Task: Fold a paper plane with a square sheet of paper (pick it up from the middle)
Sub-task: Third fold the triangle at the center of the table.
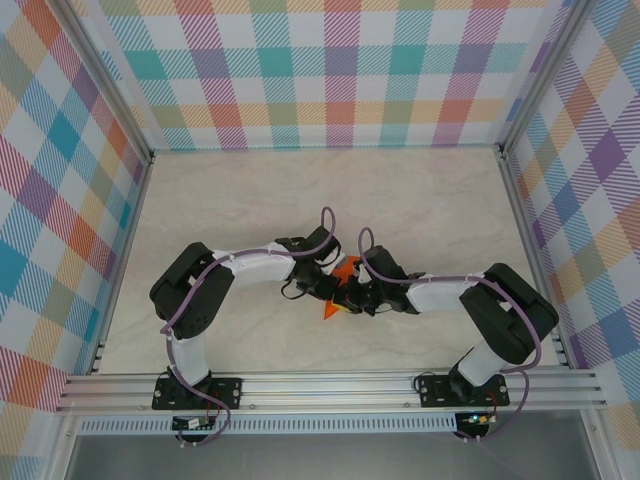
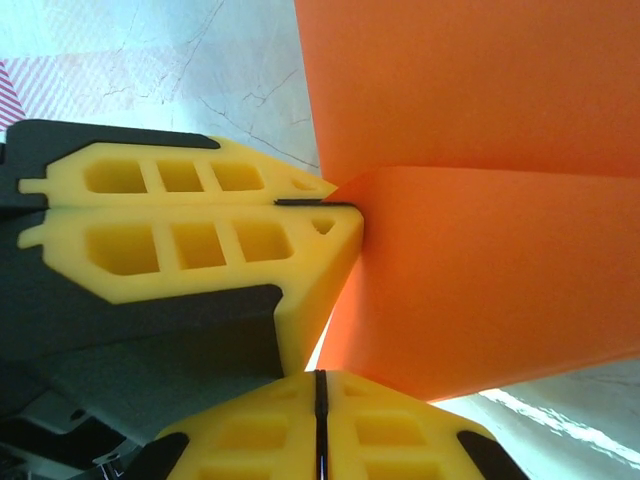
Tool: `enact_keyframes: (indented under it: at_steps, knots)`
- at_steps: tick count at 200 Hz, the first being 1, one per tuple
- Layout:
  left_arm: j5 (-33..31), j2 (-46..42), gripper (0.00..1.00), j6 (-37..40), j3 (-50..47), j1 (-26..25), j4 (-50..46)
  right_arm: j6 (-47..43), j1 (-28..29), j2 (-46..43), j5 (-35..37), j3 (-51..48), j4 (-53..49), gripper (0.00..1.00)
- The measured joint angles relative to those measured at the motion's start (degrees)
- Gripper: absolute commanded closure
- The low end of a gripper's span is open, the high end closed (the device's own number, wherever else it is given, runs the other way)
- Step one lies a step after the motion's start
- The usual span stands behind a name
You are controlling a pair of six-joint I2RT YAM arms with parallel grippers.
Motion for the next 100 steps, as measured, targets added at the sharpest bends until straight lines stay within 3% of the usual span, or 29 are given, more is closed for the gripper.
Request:
enact_keyframes:
  at_steps: [100]
  knots:
    - [1.4,0.3,1.00,0.1,0.1,0.3,0.1,1.1,1.1,2.3,3.3,-1.9,3.5,0.90]
